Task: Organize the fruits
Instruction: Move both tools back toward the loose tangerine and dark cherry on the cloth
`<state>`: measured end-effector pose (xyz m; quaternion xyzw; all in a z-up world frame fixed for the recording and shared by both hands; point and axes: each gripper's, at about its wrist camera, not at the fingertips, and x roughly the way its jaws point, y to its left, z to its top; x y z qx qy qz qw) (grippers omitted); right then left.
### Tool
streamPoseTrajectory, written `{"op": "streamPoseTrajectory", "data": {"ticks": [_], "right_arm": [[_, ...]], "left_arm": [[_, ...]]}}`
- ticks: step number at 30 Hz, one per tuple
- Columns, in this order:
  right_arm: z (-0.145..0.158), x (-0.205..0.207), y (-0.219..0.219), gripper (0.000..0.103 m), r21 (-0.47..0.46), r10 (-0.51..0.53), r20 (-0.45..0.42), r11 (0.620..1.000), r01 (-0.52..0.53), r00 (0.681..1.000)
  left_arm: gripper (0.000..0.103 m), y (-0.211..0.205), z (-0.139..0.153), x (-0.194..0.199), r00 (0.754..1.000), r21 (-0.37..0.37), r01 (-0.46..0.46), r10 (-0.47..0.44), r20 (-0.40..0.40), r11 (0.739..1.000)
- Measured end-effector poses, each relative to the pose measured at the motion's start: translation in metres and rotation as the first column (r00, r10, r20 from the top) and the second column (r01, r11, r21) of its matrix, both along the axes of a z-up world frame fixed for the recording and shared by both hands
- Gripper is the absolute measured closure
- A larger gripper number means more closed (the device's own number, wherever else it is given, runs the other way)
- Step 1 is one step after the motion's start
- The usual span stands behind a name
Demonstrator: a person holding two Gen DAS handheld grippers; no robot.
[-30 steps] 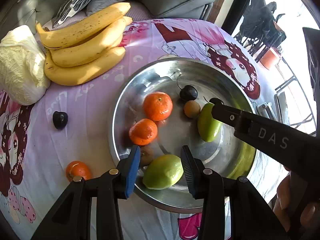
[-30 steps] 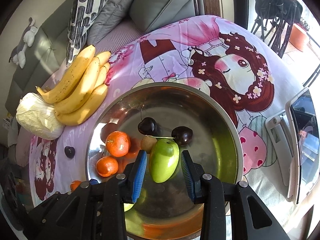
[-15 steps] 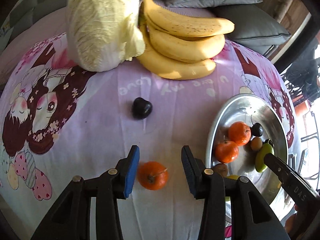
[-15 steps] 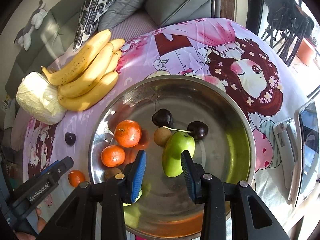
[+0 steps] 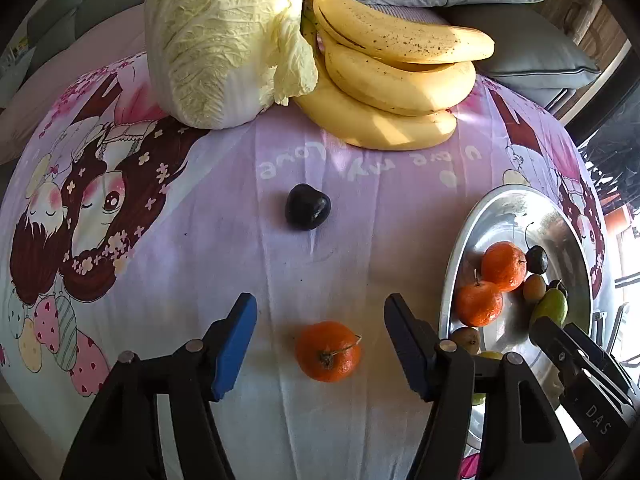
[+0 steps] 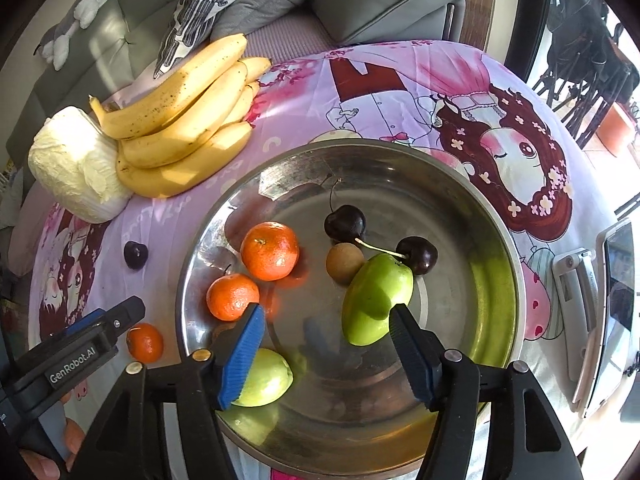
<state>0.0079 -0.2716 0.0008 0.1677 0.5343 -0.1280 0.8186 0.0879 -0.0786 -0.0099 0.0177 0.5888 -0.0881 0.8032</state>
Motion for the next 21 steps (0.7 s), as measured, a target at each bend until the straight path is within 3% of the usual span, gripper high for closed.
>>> {"op": "streamPoseTrajectory", "data": {"ticks": [4,12,21], "right_arm": [[-0.0012,0.0006,-0.0005,0.023,-0.009,-0.003,-0.007,1.0,0.003,1.0],[-0.0039,0.0005,-0.0009,0.014,-0.017,-0.004,-0.012,1.0,0.004,1.0],[-0.0043,-0.0004,-0.0019,0.011,-0.029,-0.008,-0.011,1.0,0.008,1.0]], "left_arm": [[0.031,0.0018,-0.0018,0.0008,1.0,-0.002,-0.011,0.011,-0.002,1.0],[0.022,0.0055,-0.0029,0.0005,1.0,0.002,-0.016,0.016,0.003,1.0],[0.02,0.0011,-0.003,0.0033,1.0,0.019,-0.005,0.004,0.03,1.0]]}}
